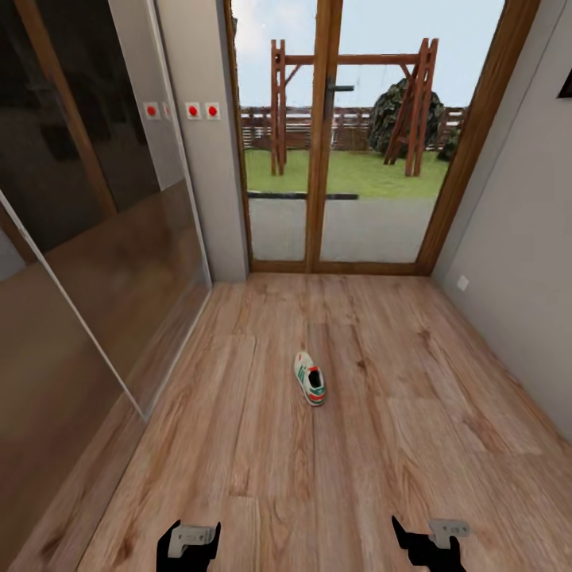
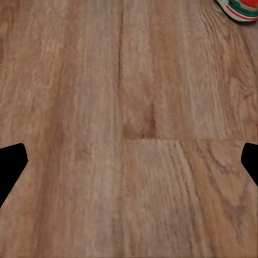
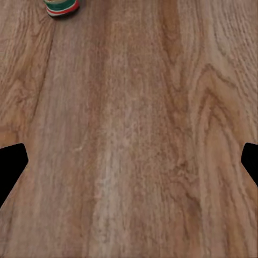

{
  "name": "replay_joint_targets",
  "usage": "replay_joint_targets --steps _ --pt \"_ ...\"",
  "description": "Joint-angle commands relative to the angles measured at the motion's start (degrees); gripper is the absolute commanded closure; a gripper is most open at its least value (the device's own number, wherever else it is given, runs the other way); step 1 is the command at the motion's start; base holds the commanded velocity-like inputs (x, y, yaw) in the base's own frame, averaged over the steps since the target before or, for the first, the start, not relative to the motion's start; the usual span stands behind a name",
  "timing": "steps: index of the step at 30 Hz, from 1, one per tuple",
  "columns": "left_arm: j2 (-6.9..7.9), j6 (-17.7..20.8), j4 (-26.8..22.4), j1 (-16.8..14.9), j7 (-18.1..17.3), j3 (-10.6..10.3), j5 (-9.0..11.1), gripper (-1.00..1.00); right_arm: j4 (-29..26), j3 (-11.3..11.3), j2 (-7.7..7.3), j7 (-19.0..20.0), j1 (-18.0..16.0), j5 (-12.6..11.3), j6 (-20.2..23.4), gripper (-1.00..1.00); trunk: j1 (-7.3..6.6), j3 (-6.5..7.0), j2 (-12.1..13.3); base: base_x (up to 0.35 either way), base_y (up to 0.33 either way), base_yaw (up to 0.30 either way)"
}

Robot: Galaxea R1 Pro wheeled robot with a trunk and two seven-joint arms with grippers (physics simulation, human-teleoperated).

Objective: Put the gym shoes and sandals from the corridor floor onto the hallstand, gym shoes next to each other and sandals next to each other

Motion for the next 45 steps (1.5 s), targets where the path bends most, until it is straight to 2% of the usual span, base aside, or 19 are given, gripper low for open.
replay_joint_targets --steps 1,13,21,45 --pt "-0.06 -0.2 0.0 0.0 -0.4 0.4 -0.6 -1.0 0.1 -0.3 -0.01 0.6 0.0 -0.5 -0.1 -1.0 0.02 -0.05 0.0 0.297 0.17 0.0" --pt "-0.1 -0.2 0.0 0.0 -0.4 0.2 -0.6 -1.0 0.1 -0.3 -0.08 0.6 -0.1 -0.5 -0.1 -1.0 0.02 -0.05 0.0 0.138 0.074 -0.006" --pt "-0.09 -0.2 0.0 0.0 -0.4 0.1 -0.6 -1.0 0.1 -0.3 -0.09 0.6 -0.1 -0.5 -0.1 -1.0 0.02 -0.05 0.0 0.073 0.145 -0.201" --pt "-0.09 -0.2 0.0 0.0 -0.4 0.2 -0.6 -1.0 0.1 -0.3 -0.09 0.6 0.0 -0.6 -0.1 -1.0 0.02 -0.05 0.0 0.01 0.014 -0.017"
